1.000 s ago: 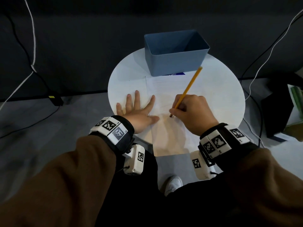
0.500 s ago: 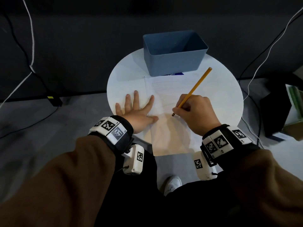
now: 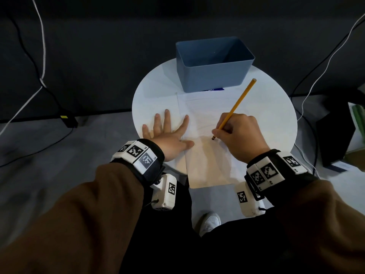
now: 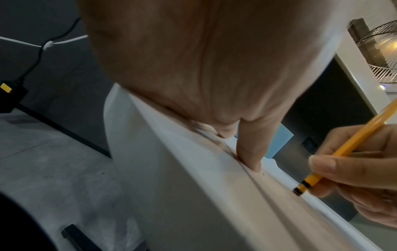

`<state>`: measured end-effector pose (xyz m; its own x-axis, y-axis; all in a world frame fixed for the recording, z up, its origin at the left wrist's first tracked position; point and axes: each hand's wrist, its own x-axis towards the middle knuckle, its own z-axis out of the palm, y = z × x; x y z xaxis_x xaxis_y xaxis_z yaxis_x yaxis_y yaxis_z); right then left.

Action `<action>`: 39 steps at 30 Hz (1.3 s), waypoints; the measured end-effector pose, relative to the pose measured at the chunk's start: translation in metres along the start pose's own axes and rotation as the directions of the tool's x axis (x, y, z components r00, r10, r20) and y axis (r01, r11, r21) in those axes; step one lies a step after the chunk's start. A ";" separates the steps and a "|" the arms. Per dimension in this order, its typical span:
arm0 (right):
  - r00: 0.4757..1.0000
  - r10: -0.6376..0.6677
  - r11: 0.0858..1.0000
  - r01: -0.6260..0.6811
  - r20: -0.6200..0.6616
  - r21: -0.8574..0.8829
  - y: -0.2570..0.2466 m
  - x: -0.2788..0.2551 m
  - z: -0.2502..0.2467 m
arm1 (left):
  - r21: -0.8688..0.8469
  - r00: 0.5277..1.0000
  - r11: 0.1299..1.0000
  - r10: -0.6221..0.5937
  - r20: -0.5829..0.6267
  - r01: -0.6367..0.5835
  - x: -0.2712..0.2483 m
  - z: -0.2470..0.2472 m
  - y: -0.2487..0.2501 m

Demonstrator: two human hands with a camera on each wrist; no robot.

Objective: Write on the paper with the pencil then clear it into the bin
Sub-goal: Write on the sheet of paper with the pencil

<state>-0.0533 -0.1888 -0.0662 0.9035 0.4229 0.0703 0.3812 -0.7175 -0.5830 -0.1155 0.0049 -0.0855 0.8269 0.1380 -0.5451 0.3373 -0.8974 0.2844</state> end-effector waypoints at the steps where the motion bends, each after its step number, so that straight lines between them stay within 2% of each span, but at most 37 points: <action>1: 1.000 0.016 1.000 -0.017 -0.021 -0.020 0.005 0.000 -0.004 | 0.001 1.000 1.000 0.003 0.001 -0.003 0.000 0.000 0.000; 6: 0.992 0.086 0.995 -0.090 -0.089 -0.040 0.020 0.001 -0.021 | 0.009 1.000 1.000 0.011 0.002 -0.011 -0.001 -0.001 0.000; 12: 0.999 0.037 0.999 -0.037 -0.016 0.040 0.006 0.000 0.000 | 0.005 1.000 1.000 0.005 -0.004 -0.005 -0.002 0.000 0.001; 19: 0.992 0.089 0.993 -0.095 -0.087 -0.066 0.026 0.003 -0.021 | 0.007 1.000 1.000 0.011 -0.001 -0.011 0.000 0.000 -0.001; 27: 0.999 -0.035 0.998 0.035 0.001 0.046 0.001 0.003 0.004 | 0.004 1.000 1.000 0.001 0.004 -0.001 0.000 -0.001 0.001; 32: 0.999 0.001 0.999 -0.003 -0.045 -0.041 0.019 0.006 -0.007 | -0.004 1.000 1.000 0.012 0.005 -0.012 0.001 0.000 -0.001; 35: 0.998 0.023 0.999 -0.025 -0.067 -0.031 0.024 0.007 -0.015 | -0.001 1.000 1.000 0.014 0.005 -0.014 0.001 0.000 -0.001; 39: 0.999 -0.011 1.000 0.012 -0.031 0.022 0.013 0.004 -0.004 | 0.010 1.000 1.000 -0.002 0.007 0.002 -0.001 -0.001 0.002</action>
<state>-0.0439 -0.1983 -0.0706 0.9047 0.4136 0.1020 0.3876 -0.6998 -0.6001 -0.1151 0.0033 -0.0839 0.8232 0.1372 -0.5509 0.3343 -0.9014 0.2751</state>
